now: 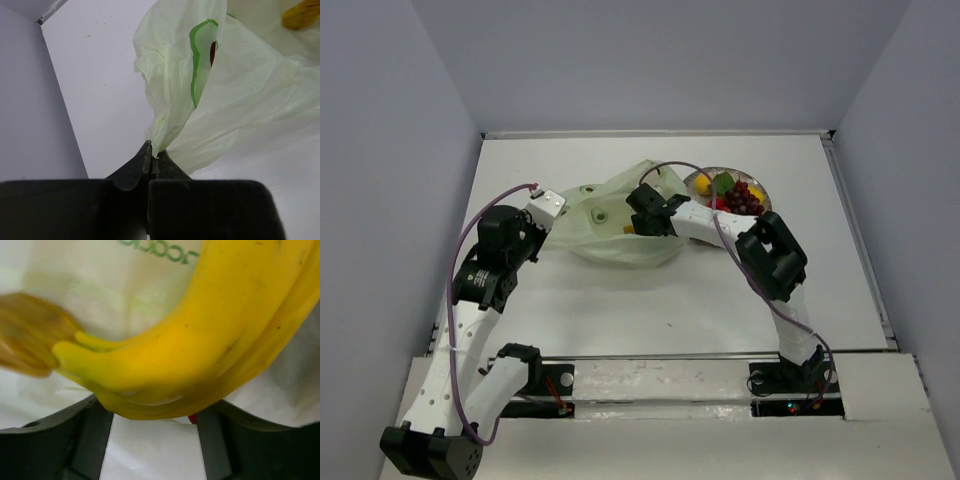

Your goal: Take the fake fruits out of the plastic bag

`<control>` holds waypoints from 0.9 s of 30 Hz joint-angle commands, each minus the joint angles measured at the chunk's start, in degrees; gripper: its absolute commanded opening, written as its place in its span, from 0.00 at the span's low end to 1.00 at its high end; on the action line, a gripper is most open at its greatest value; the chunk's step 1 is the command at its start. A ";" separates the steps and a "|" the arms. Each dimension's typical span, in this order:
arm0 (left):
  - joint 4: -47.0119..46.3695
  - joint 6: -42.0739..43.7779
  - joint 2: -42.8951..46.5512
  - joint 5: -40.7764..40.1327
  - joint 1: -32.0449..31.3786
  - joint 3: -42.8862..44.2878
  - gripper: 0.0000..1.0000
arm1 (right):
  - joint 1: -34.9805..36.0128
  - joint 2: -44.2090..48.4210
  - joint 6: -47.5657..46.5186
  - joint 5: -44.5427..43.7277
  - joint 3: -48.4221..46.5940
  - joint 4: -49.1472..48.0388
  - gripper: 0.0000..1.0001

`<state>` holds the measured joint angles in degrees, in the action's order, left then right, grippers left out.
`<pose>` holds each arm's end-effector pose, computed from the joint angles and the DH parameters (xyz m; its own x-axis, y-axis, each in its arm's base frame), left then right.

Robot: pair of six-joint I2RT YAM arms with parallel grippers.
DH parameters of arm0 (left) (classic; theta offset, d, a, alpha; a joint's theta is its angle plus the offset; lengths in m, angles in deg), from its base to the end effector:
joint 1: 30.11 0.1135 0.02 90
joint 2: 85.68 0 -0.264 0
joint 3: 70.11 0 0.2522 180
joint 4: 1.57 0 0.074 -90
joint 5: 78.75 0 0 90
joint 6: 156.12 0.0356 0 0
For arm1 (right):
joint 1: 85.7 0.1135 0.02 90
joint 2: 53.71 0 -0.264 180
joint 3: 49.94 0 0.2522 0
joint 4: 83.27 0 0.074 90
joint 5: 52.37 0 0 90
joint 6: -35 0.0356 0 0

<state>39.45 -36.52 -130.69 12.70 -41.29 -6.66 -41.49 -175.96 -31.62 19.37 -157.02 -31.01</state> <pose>0.1703 -0.0346 0.3379 -0.2205 0.5469 -0.8076 0.3745 0.8120 0.4476 0.3272 0.3028 0.1712 -0.8361 -0.2876 -0.4671 -0.2660 0.9573 -0.1133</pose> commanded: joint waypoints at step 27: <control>-0.20 0.54 -0.78 0.13 -0.16 2.87 0.01 | 4.49 8.70 -10.63 7.36 -16.10 -7.21 0.22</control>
<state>39.61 -36.52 -131.63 12.72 -41.29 -6.05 -36.88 -169.32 -41.26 25.29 -170.66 -34.81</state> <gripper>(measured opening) 0.081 0.228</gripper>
